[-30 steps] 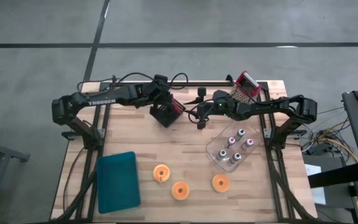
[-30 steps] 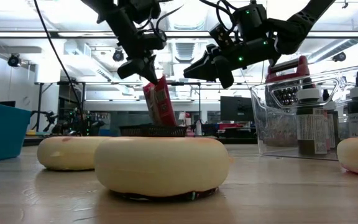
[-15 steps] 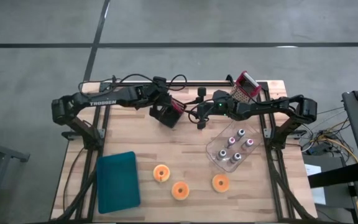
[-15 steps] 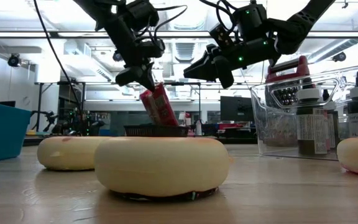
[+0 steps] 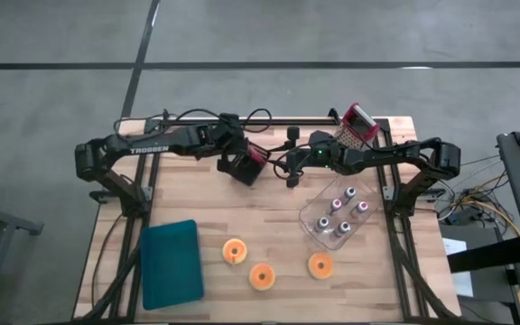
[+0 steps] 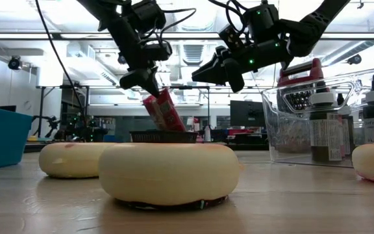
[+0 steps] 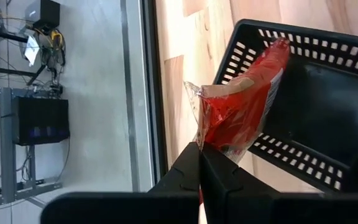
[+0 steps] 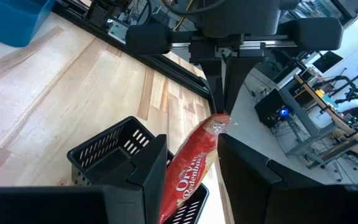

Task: Pick & Place Food Item
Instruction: Put the red popcorn bag into the black bin

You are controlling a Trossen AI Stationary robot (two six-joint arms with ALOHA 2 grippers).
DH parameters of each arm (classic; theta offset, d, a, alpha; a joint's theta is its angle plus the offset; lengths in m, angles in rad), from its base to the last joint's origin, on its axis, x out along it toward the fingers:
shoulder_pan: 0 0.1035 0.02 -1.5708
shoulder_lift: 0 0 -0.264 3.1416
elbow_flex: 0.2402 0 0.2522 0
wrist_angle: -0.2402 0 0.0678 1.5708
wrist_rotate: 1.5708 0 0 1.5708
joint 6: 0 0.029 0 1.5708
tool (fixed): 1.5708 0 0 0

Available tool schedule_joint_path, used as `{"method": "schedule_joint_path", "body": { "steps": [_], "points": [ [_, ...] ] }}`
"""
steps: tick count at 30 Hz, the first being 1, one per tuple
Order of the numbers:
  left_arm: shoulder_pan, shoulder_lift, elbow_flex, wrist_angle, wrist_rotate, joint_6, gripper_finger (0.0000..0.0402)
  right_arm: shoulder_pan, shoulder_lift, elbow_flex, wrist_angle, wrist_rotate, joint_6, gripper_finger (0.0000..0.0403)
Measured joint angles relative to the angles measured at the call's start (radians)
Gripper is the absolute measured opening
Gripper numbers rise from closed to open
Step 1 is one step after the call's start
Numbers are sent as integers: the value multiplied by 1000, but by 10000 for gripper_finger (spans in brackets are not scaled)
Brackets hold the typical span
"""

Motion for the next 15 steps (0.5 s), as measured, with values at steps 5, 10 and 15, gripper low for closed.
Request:
{"method": "schedule_joint_path", "body": {
  "steps": [5, 10, 15],
  "points": [
    [-3, -6, 0, -35, 1, -10, 3, 0, 0, 0, 0, 0, 0, 139],
    [-19, -6, 0, -45, 3, -10, 11, 0, 0, 0, 0, 0, 0, 139],
    [-33, -6, 1, -48, 2, -11, 23, 0, 0, 0, 0, 0, 0, 139]
  ]
}}
